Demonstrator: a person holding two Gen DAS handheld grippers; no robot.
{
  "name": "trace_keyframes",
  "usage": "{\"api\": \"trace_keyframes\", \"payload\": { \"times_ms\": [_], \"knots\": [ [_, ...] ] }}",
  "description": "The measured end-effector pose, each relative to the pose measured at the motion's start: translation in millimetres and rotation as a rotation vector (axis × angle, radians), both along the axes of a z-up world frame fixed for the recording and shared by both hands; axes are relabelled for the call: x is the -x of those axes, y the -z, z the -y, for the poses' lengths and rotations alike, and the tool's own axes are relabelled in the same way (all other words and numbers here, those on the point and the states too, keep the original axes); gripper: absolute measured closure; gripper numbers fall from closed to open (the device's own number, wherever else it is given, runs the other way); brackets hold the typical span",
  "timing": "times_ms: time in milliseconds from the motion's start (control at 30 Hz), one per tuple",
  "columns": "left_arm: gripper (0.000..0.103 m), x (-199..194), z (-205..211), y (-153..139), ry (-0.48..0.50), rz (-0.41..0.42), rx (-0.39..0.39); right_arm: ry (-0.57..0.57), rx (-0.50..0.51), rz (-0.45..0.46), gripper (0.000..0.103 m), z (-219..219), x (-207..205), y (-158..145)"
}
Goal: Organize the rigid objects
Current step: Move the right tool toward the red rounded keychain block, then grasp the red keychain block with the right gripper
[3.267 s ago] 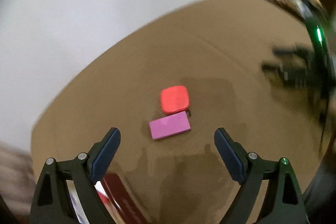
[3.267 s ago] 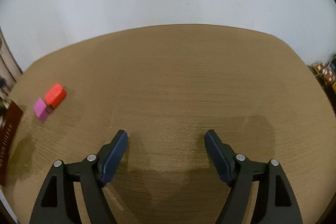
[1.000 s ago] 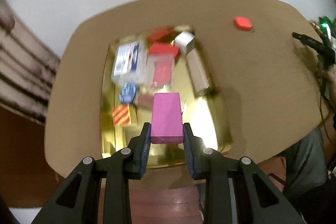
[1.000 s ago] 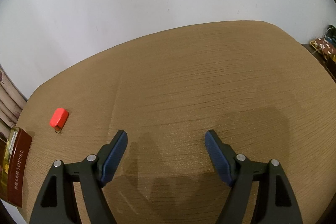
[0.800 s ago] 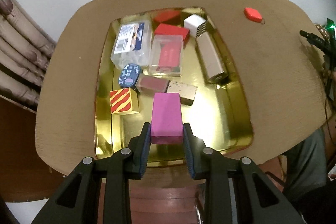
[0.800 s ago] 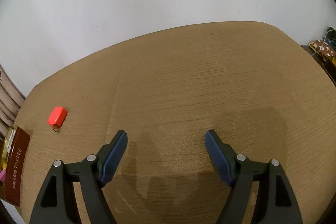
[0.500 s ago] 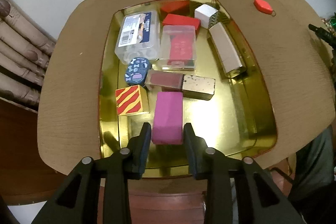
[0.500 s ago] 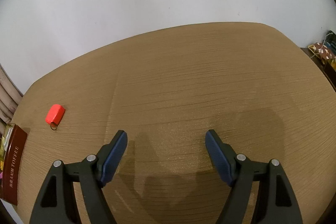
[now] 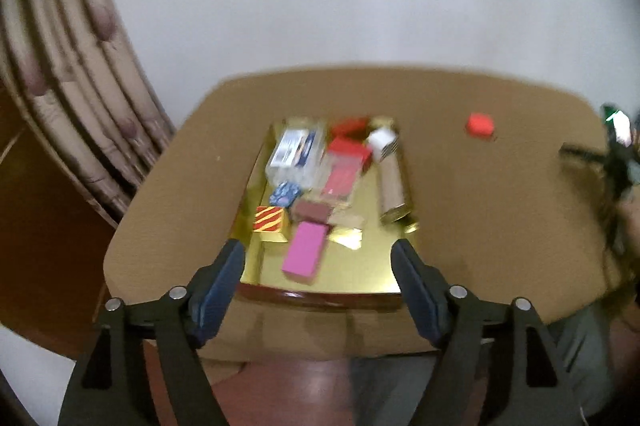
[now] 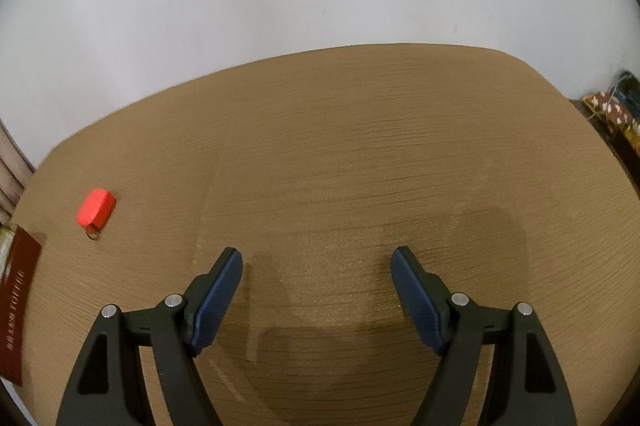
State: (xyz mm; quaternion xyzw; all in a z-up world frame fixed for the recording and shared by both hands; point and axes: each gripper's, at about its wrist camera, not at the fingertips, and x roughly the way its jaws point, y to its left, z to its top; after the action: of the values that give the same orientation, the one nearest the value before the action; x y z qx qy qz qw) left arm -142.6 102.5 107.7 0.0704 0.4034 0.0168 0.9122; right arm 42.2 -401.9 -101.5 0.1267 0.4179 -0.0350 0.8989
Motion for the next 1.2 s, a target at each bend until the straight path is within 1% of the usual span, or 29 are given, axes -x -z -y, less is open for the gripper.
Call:
{"api": "trace_keyframes", "payload": {
  "times_ms": [33, 133, 167, 200, 233, 300, 367, 433, 467, 533, 567, 633, 700, 800, 967, 1000, 1067, 1100, 1133, 1200],
  "knots": [
    [0.027, 13, 6, 0, -0.004, 0.026, 0.012, -0.005, 0.017, -0.007, 0.022, -2, -1, 0],
    [0.025, 42, 23, 6, -0.022, 0.070, -0.002, -0.042, 0.106, -0.038, 0.022, -19, -5, 0],
    [0.023, 50, 27, 10, -0.026, 0.078, 0.001, -0.083, 0.094, -0.035, 0.022, -26, -5, -2],
    [0.022, 55, 29, 14, -0.028, 0.074, 0.012, -0.144, 0.041, -0.030, 0.022, -34, -5, -6],
    [0.021, 59, 31, 19, -0.028, 0.061, 0.036, -0.179, 0.017, -0.024, 0.022, -40, -5, -10],
    [0.021, 65, 31, 31, -0.020, 0.022, 0.089, -0.286, 0.020, 0.025, 0.022, -67, -5, -30],
    [0.021, 65, 28, 44, -0.023, -0.024, 0.105, -0.469, 0.027, 0.072, 0.022, -105, -9, -52],
    [0.021, 66, 22, 54, -0.043, -0.044, 0.113, -0.598, 0.098, 0.079, 0.022, -138, -17, -64],
    [0.021, 66, 18, 57, -0.059, -0.048, 0.122, -0.676, 0.161, 0.077, 0.022, -159, -26, -69],
    [0.021, 66, 12, 62, -0.079, -0.054, 0.147, -0.740, 0.242, 0.066, 0.022, -182, -41, -73],
    [0.021, 66, 10, 64, -0.083, -0.058, 0.150, -0.790, 0.260, 0.048, 0.022, -192, -52, -73],
    [0.021, 65, 8, 66, -0.093, -0.060, 0.133, -0.855, 0.273, 0.012, 0.022, -205, -69, -71],
    [0.021, 63, 8, 70, -0.096, -0.066, 0.114, -0.900, 0.302, -0.022, 0.022, -215, -84, -68],
    [0.021, 57, 7, 76, -0.101, -0.089, 0.113, -0.946, 0.312, -0.070, 0.022, -222, -104, -58],
    [0.021, 50, 9, 86, -0.100, -0.132, 0.107, -1.004, 0.294, -0.146, 0.022, -228, -128, -38],
    [0.021, 49, 9, 87, -0.099, -0.139, 0.108, -1.022, 0.264, -0.169, 0.022, -229, -134, -34],
    [0.021, 47, 9, 92, -0.097, -0.158, 0.108, -1.031, 0.246, -0.194, 0.022, -234, -143, -29],
    [0.021, 46, 10, 93, -0.098, -0.164, 0.106, -1.031, 0.248, -0.209, 0.024, -234, -147, -25],
    [0.021, 46, 10, 94, -0.099, -0.168, 0.103, -1.034, 0.238, -0.238, 0.032, -234, -151, -19],
    [0.021, 46, 8, 95, -0.104, -0.171, 0.100, -1.031, 0.242, -0.224, 0.044, -234, -154, -20]
  ]
}}
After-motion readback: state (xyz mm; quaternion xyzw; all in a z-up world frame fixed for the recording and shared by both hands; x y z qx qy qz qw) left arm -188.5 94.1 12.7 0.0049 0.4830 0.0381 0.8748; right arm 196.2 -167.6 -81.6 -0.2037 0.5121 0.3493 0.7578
